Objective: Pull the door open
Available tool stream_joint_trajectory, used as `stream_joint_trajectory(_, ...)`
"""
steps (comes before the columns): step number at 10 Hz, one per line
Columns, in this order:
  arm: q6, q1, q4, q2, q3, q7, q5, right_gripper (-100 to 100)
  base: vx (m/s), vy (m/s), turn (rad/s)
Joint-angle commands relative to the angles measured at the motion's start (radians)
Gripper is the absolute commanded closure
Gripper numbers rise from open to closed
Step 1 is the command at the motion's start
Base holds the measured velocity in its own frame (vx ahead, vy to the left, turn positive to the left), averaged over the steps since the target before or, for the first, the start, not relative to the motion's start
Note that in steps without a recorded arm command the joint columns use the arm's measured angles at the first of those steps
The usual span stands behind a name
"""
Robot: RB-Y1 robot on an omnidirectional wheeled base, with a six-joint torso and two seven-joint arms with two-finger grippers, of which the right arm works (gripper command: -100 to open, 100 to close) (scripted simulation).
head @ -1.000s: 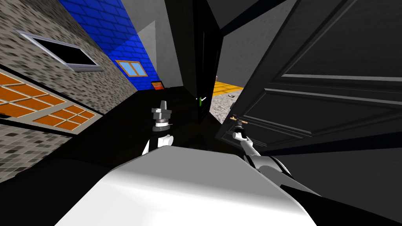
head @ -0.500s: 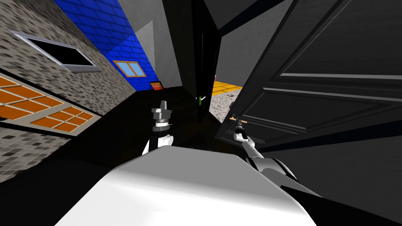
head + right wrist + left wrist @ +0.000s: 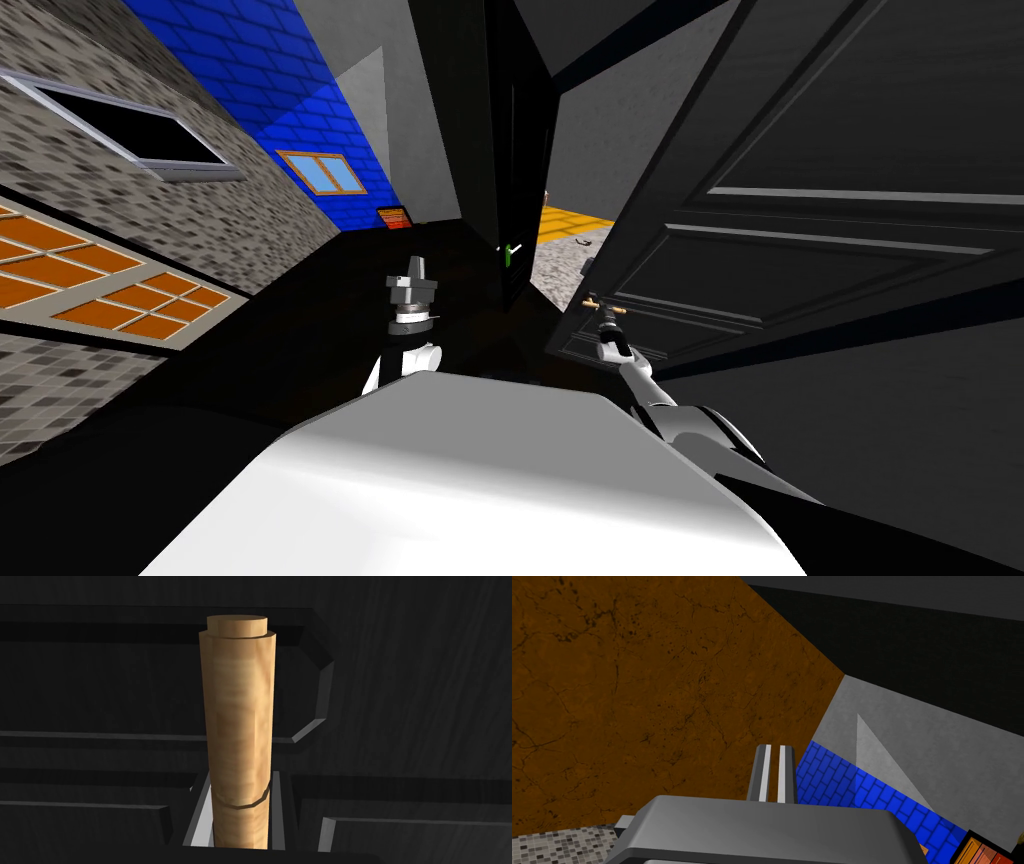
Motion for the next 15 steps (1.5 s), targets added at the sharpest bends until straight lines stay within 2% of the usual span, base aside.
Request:
stream_joint_trajectory(1,-0.01,0.004,0.002,-0.008,0.018,-0.05,0.037,100,-0.078,-0.016,-0.048)
stream_joint_trajectory(4,-0.017,0.018,-0.003,-0.023,0.041,-0.108,0.085,100,-0.1,-0.019,-0.045)
stream_joint_trajectory(5,-0.013,0.014,-0.005,-0.019,0.036,-0.093,0.075,100,-0.053,-0.01,0.003)
stream_joint_trajectory(7,-0.038,0.043,-0.028,-0.04,0.059,-0.114,0.082,100,0.103,0.06,-0.075)
stream_joint_trajectory(8,-0.06,0.066,-0.049,-0.061,0.076,-0.129,0.086,100,0.174,0.046,-0.15)
stream_joint_trajectory(10,-0.088,0.095,-0.075,-0.085,0.097,-0.148,0.09,100,0.123,0.041,-0.085)
stream_joint_trajectory(15,-0.17,0.179,-0.151,-0.159,0.159,-0.203,0.104,100,0.032,0.016,-0.105)
